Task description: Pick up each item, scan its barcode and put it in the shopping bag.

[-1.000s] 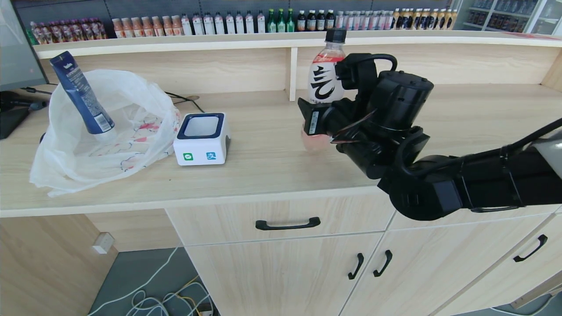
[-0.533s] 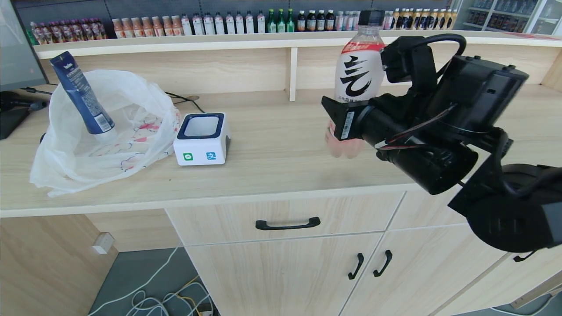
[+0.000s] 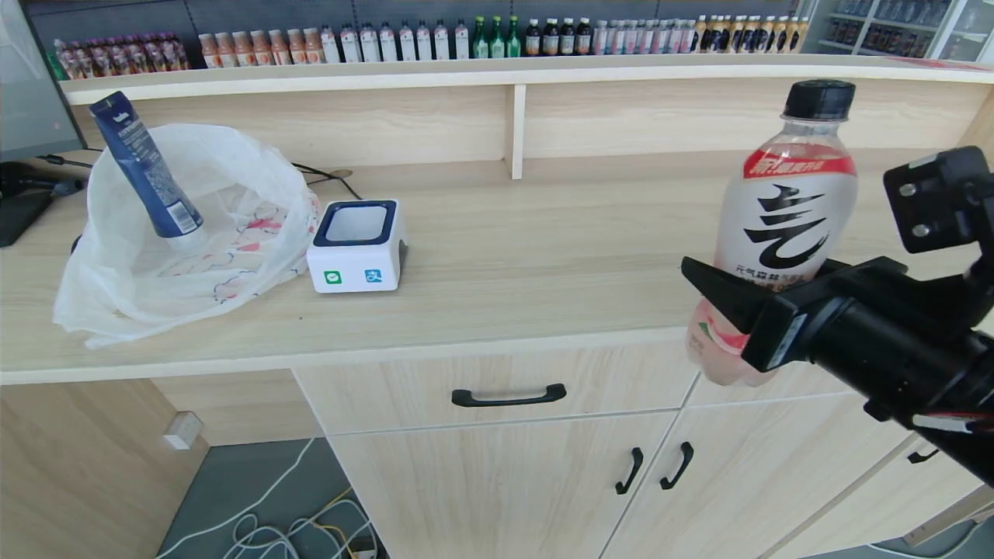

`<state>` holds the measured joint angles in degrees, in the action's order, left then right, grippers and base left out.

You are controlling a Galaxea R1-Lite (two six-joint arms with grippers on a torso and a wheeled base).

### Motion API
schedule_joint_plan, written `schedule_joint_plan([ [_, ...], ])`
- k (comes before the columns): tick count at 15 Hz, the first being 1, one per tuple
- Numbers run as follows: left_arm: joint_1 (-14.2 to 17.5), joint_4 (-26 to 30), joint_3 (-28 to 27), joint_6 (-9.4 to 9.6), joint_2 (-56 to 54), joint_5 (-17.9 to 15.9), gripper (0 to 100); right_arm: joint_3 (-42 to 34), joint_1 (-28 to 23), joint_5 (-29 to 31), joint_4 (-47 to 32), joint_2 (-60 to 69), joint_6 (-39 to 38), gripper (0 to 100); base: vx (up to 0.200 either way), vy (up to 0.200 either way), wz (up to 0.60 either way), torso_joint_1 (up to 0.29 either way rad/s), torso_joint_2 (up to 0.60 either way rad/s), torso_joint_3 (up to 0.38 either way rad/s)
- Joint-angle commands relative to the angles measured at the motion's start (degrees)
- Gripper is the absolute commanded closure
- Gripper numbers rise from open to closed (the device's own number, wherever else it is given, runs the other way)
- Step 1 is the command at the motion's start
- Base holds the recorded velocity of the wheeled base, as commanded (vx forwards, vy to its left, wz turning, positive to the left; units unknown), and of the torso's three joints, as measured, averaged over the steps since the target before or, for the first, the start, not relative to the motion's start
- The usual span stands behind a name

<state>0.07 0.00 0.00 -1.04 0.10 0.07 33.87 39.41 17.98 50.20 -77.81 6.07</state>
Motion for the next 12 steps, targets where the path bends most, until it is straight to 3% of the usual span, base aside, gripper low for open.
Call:
schedule_joint_plan([
  [1, 0.01, 0.0, 0.0, -0.02, -0.01, 0.01, 0, -2.31, 0.05, -0.05, 0.07, 4.69, -0.27, 100, 0.0, 0.0, 0.0, 0.0, 0.0, 0.0],
  [6, 0.01, 0.0, 0.0, -0.02, -0.01, 0.01, 0, -4.42, 0.58, -0.23, 0.07, 5.48, -0.89, 100, 0.0, 0.0, 0.0, 0.0, 0.0, 0.0],
  [8, 0.01, 0.0, 0.0, -0.02, -0.01, 0.01, 0, -6.97, 3.21, -0.23, 0.86, 5.74, -0.89, 100, 0.0, 0.0, 0.0, 0.0, 0.0, 0.0],
  [10, 0.01, 0.0, 0.0, -0.02, -0.01, 0.01, 0, -11.01, 9.02, -0.05, 3.76, 5.74, 1.49, 100, 0.0, 0.0, 0.0, 0.0, 0.0, 0.0],
  [12, 0.01, 0.0, 0.0, -0.02, -0.01, 0.01, 0, -15.06, 10.07, -0.05, 8.16, 5.74, 5.0, 100, 0.0, 0.0, 0.0, 0.0, 0.0, 0.0],
])
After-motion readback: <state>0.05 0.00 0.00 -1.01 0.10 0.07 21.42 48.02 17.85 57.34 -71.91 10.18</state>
